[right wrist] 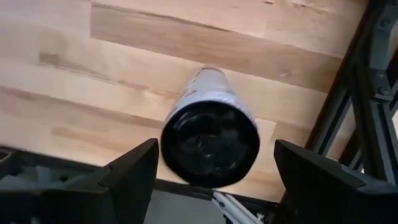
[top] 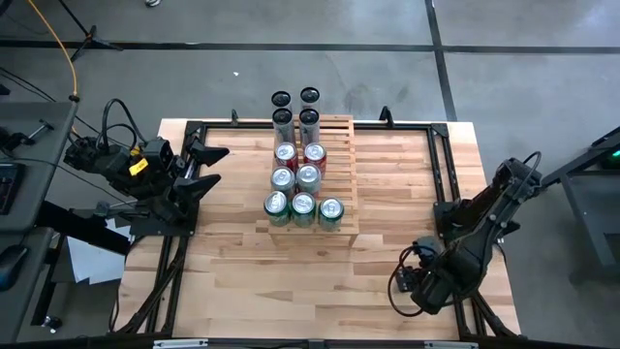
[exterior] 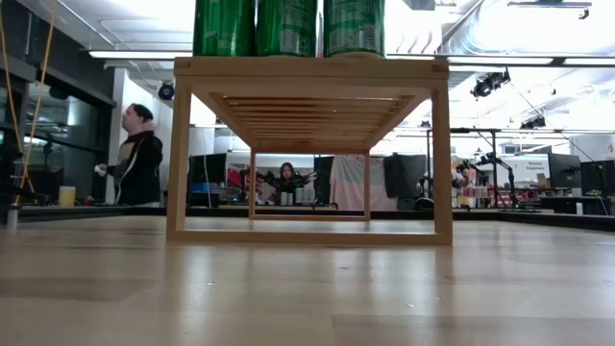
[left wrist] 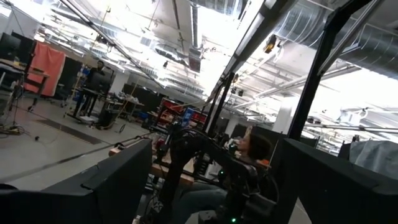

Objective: Place canned beverage on shelf
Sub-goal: Put the white pink soda can on the shelf aligned with the other white pink soda cans

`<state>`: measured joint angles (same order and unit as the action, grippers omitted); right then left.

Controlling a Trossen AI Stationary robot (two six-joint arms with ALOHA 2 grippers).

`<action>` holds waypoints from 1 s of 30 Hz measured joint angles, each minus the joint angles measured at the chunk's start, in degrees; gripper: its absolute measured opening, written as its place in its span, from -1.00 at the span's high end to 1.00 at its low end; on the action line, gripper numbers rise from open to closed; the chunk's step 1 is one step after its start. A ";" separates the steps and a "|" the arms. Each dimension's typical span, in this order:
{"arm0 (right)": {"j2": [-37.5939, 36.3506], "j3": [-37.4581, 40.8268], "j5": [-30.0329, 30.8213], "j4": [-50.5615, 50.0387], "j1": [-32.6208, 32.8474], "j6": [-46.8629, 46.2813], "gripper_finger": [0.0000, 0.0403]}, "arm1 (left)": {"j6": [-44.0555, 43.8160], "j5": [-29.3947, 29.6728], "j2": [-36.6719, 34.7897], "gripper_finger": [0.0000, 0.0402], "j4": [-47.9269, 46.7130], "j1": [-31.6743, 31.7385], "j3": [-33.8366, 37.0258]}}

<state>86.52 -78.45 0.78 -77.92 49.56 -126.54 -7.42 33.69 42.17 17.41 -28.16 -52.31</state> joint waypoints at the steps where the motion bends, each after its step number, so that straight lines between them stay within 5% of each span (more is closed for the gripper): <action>1: -0.01 0.44 0.00 0.27 0.00 -0.57 -0.50 | -0.02 0.00 0.00 -0.74 0.00 -0.02 0.00; 18: -0.02 7.25 0.38 8.97 -0.04 -0.44 -0.50 | -0.98 0.00 0.00 -0.74 0.02 -0.02 0.00; 30: 0.02 2.02 1.44 9.74 -0.06 21.36 -0.19 | -0.96 0.00 0.02 -0.74 0.02 -0.02 0.00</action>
<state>86.54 -76.43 2.21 -68.18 49.50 -105.17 -8.38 33.69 42.19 17.43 -28.18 -52.31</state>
